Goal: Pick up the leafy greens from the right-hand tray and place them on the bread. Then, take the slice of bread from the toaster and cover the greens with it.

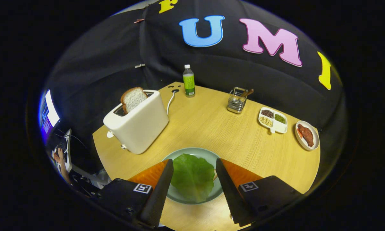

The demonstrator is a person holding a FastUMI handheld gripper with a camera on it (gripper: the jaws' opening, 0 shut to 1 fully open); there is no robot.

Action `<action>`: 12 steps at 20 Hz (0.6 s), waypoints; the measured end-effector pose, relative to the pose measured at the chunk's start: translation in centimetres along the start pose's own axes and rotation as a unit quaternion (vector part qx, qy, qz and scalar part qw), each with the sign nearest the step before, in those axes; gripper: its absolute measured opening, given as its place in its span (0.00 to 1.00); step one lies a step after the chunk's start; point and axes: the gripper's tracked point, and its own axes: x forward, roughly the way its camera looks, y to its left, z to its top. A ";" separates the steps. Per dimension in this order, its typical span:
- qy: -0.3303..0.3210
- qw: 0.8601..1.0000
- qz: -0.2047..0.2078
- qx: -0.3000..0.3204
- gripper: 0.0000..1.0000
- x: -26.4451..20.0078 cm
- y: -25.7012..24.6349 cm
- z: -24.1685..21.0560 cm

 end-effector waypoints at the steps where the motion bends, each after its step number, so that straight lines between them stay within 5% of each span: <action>1: -0.016 1.000 -0.002 -0.009 0.84 -0.7 0.1 1.3; 12: -0.133 0.989 0.043 -0.042 0.84 -4.3 8.5 14.6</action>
